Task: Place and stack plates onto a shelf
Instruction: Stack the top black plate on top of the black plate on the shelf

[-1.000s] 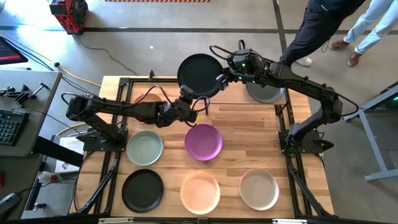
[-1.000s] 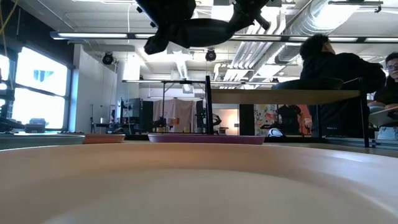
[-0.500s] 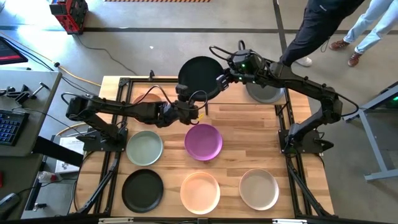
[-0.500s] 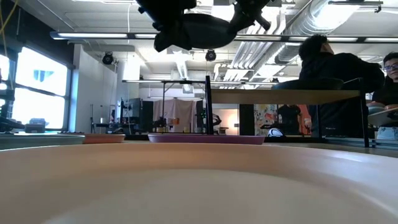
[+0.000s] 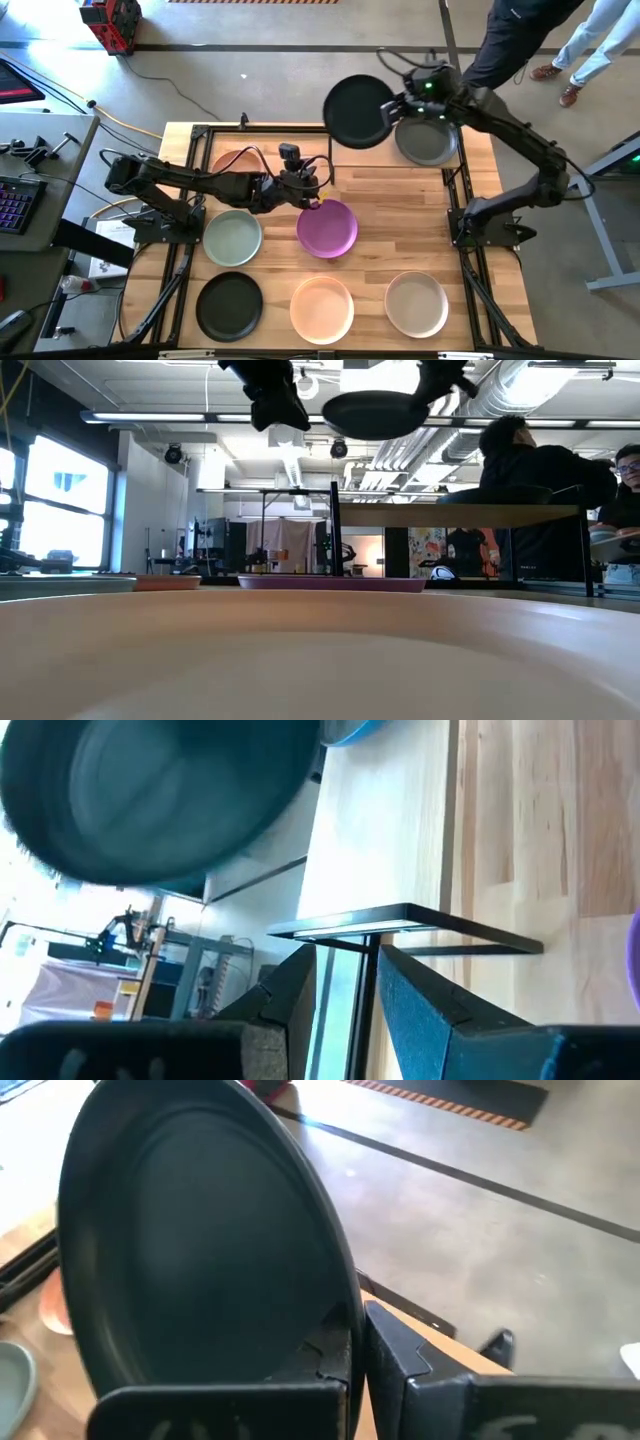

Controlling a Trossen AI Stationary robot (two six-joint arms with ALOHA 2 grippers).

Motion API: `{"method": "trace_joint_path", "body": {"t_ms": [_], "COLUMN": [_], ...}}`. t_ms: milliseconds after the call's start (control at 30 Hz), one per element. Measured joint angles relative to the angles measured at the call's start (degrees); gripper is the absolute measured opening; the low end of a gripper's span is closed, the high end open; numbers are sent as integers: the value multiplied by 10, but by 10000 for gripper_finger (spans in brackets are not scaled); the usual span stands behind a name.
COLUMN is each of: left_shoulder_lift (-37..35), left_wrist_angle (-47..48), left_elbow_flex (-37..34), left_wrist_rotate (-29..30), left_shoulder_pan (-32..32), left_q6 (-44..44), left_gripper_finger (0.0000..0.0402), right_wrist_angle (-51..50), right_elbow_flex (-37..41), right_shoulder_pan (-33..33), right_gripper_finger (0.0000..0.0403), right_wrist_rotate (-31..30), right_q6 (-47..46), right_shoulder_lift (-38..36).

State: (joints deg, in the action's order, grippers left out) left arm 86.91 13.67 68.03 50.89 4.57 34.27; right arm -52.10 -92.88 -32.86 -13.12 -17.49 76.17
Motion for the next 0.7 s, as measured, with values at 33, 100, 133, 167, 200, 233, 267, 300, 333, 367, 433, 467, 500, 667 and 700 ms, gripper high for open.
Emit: {"method": "trace_joint_path", "body": {"t_ms": [33, 100, 133, 167, 200, 233, 267, 300, 333, 367, 433, 467, 500, 667, 700], "left_shoulder_lift": [0, 0, 0, 0, 0, 0, 0, 0, 0, 0, 0, 0, 0, 0, 0], "left_wrist_angle": [0, 0, 0, 0, 0, 0, 0, 0, 1, 1, 3, 4, 6, 26, 31], "left_elbow_flex": [0, 0, 0, 0, 0, 0, 0, 0, 0, 0, 0, 0, 0, 0, 0], "left_wrist_rotate": [0, 3, 8, 12, 16, 19, 24, 28, 35, 41, 54, 61, 66, 89, 95], "left_shoulder_pan": [0, 0, 0, 0, 0, 0, 0, -1, -1, -1, -1, -1, -1, -2, -4], "left_q6": [-6, -16, -20, -24, -28, -34, -40, -44, -49, -54, -57, -56, -54, -39, -33], "left_gripper_finger": [102, 102, 102, 102, 102, 102, 102, 102, 102, 102, 102, 102, 102, 102, 102], "right_wrist_angle": [-11, -33, -45, -58, -69, -81, -92, -103, -117, -131, -163, -180, -198, -273, -286], "right_elbow_flex": [0, 0, 0, 0, 0, 0, 0, 0, 0, 0, 0, 0, 0, 0, 0], "right_shoulder_pan": [-8, -24, -31, -39, -45, -51, -55, -58, -60, -62, -63, -63, -61, -29, -19], "right_gripper_finger": [0, 0, 0, 0, 0, 0, 0, 0, 0, 0, 0, 0, 0, 0, 0], "right_wrist_rotate": [2, 8, 11, 13, 16, 17, 17, 16, 16, 16, 16, 13, 6, -48, -60], "right_q6": [2, 9, 9, 9, 9, 9, 9, 9, 9, 9, -1, -9, -20, -110, -133], "right_shoulder_lift": [-8, -24, -32, -39, -46, -52, -59, -65, -70, -76, -86, -91, -96, -130, -138]}}
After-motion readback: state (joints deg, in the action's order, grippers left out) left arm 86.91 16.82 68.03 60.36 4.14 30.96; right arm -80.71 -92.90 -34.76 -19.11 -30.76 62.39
